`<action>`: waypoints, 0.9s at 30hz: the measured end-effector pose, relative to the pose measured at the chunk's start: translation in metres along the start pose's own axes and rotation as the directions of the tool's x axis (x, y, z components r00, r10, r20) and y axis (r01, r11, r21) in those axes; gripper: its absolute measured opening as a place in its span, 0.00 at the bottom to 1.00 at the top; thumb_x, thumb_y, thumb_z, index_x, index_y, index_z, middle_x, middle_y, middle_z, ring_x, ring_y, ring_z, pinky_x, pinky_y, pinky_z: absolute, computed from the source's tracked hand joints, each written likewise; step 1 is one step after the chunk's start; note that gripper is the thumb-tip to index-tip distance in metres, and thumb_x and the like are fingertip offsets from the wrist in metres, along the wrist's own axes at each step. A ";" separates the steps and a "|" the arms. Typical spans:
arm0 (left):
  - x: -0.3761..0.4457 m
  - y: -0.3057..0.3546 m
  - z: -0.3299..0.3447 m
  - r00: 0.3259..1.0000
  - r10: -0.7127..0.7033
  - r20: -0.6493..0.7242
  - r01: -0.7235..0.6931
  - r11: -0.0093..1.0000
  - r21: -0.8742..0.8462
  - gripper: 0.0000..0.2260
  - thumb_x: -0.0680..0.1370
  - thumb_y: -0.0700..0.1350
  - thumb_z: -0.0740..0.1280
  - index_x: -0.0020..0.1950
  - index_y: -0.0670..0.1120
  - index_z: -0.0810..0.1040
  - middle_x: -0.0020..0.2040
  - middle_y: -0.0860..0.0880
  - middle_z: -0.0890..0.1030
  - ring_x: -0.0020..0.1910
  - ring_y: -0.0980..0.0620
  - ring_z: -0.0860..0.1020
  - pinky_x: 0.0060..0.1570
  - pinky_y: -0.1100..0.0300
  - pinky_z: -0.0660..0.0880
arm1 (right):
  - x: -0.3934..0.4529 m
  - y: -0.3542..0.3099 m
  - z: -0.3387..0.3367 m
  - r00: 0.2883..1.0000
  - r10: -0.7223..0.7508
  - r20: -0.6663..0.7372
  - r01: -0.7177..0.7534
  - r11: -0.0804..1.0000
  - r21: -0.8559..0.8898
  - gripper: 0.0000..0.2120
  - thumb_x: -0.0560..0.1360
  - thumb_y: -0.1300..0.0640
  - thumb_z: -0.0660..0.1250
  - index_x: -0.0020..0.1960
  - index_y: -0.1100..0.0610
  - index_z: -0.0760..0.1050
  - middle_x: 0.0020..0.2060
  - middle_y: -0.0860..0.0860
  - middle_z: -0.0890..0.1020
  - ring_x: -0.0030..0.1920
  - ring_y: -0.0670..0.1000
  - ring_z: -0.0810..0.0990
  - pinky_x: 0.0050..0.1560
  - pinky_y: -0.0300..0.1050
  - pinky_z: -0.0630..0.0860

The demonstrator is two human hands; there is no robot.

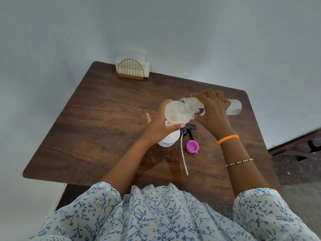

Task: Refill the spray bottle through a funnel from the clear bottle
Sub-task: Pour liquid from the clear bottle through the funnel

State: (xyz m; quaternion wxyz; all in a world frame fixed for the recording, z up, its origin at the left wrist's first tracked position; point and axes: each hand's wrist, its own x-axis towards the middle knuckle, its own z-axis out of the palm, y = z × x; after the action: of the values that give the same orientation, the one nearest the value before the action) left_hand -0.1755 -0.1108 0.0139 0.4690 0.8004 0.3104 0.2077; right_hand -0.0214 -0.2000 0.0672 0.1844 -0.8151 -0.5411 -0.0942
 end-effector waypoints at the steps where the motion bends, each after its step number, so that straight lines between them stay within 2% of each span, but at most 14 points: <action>1: 0.000 0.000 0.000 1.000 -0.001 0.001 0.001 1.000 0.002 0.36 0.71 0.57 0.70 0.72 0.56 0.53 0.73 0.55 0.63 0.72 0.51 0.61 0.69 0.39 0.32 | 0.000 0.000 0.000 1.000 -0.001 -0.002 0.001 1.000 0.000 0.28 0.62 0.58 0.77 0.60 0.52 0.75 0.58 0.56 0.76 0.59 0.62 0.68 0.56 0.63 0.62; 19: -0.001 0.000 -0.001 1.000 -0.012 0.010 0.012 0.999 -0.030 0.36 0.71 0.57 0.70 0.72 0.56 0.52 0.73 0.55 0.63 0.72 0.51 0.61 0.68 0.41 0.31 | 0.000 0.000 -0.001 1.000 -0.001 -0.015 0.001 1.000 -0.015 0.28 0.61 0.60 0.76 0.60 0.51 0.75 0.57 0.55 0.75 0.58 0.61 0.69 0.54 0.60 0.63; 27: -0.001 -0.002 -0.002 1.000 -0.015 0.011 0.015 1.000 -0.022 0.37 0.71 0.58 0.70 0.73 0.56 0.52 0.73 0.54 0.62 0.73 0.50 0.60 0.69 0.40 0.31 | 0.001 -0.001 -0.002 1.000 0.007 -0.017 -0.007 1.000 0.001 0.27 0.62 0.60 0.77 0.60 0.52 0.75 0.58 0.56 0.76 0.59 0.62 0.69 0.55 0.63 0.64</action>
State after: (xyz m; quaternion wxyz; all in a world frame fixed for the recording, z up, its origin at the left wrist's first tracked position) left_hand -0.1778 -0.1099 0.0131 0.4810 0.7940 0.3113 0.2032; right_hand -0.0217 -0.1998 0.0691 0.1896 -0.8160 -0.5368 -0.1002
